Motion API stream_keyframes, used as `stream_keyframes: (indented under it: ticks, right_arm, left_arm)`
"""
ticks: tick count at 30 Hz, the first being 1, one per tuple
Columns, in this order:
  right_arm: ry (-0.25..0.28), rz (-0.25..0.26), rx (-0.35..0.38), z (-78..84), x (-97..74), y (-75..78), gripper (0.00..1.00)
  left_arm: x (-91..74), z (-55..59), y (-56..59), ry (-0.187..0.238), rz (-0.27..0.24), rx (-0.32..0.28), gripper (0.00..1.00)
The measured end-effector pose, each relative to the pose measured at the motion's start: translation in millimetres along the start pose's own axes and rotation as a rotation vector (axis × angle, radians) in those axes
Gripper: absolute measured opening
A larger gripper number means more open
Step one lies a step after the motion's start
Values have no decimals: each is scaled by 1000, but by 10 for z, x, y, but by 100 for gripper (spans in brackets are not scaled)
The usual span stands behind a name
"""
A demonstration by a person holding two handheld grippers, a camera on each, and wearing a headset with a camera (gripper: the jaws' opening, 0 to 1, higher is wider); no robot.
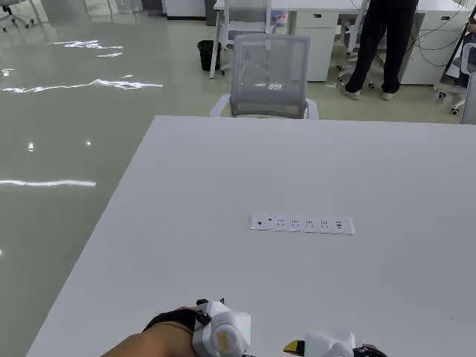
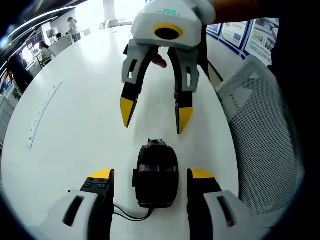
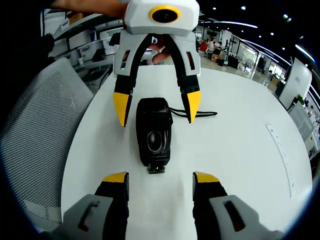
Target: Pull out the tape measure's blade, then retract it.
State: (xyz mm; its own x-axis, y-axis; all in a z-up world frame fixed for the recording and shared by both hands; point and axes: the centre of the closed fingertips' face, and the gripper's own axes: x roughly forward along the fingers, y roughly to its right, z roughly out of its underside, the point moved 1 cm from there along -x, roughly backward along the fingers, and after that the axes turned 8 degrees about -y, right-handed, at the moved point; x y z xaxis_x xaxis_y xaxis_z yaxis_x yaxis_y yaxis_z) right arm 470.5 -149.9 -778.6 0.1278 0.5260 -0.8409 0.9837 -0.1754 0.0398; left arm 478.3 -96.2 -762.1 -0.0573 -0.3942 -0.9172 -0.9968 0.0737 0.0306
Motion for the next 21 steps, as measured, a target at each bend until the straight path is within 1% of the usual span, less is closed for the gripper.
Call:
stream_keyframes:
  ticks: [2, 4, 7, 10, 12, 14, 16, 19, 20, 21]
  right_arm:
    - [-17, -6, -4, -4, 35, -9, 53]
    - [-21, -16, -14, -10, 77, -22, 53]
    - [-31, -31, -30, -27, 129, -53, 47]
    - [-35, -37, -41, -41, 181, -66, 43]
    - [-36, -41, -49, -49, 210, -72, 39]
    - [-41, -42, -56, -50, 238, -64, 37]
    - [-43, -43, -55, -57, 239, -60, 35]
    - [-46, -50, -54, -53, 266, -63, 32]
    - [-47, -52, -56, -52, 280, -65, 31]
    - [-49, -53, -57, -51, 289, -64, 30]
  left_arm:
    - [48, 7, 9, -10, 7, 3, 55]
    - [76, 20, 26, -24, 19, -3, 55]
    - [135, 39, 18, -38, 15, 1, 52]
    - [169, 33, 24, -47, 15, 4, 49]
    - [193, 29, -5, -49, 4, 12, 44]
    - [212, 43, 7, -63, 25, 1, 45]
    - [218, 40, 10, -61, 23, 5, 45]
    - [246, 44, 51, -71, 42, 13, 40]
    - [253, 43, 59, -78, 37, 23, 39]
    - [251, 42, 77, -83, 49, 24, 39]
